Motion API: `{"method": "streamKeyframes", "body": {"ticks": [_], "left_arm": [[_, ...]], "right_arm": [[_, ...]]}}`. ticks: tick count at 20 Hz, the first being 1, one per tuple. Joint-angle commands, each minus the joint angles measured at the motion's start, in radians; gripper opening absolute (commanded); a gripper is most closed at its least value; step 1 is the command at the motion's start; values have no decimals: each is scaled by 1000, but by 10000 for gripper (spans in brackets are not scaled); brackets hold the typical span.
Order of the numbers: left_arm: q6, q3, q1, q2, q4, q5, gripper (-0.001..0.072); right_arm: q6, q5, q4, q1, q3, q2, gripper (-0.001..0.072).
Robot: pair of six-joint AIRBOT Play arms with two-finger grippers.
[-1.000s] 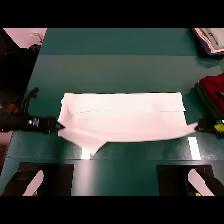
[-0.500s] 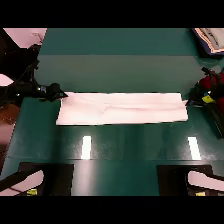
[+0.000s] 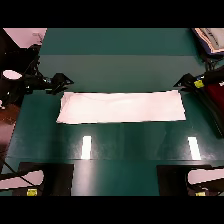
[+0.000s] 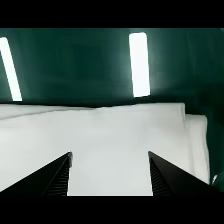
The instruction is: Fold the shirts.
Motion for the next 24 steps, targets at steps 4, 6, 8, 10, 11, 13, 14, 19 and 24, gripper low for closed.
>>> {"method": "streamKeyframes", "body": {"ticks": [4, 6, 8, 10, 11, 13, 14, 19, 24], "left_arm": [[64, 31, 0, -8, -23, -225, 25], [63, 31, -14, -8, -22, -237, 25], [62, 31, -53, -9, -22, -231, 25], [63, 31, -103, -9, -20, -212, 25], [62, 31, -128, -9, -19, -197, 25], [60, 31, -171, -9, -19, -160, 25], [58, 31, -192, -9, -19, -152, 24], [3, 38, -323, -34, -13, -87, 24], [-24, 241, -456, -194, 1, -74, 24]], "right_arm": [[-125, 84, 58, -163, -147, 51, 560], [-126, 84, 61, -220, -222, 42, 559], [-163, 82, 62, -243, -267, 5, 560], [-200, 68, 69, -246, -293, -29, 560], [-207, 68, 69, -237, -293, -47, 559], [-224, 68, 70, -211, -293, -68, 556], [-235, 66, 69, -196, -293, -72, 555], [-257, 50, 70, -146, -293, -70, 100], [-270, 108, 69, -140, -275, 74, 12]]}}
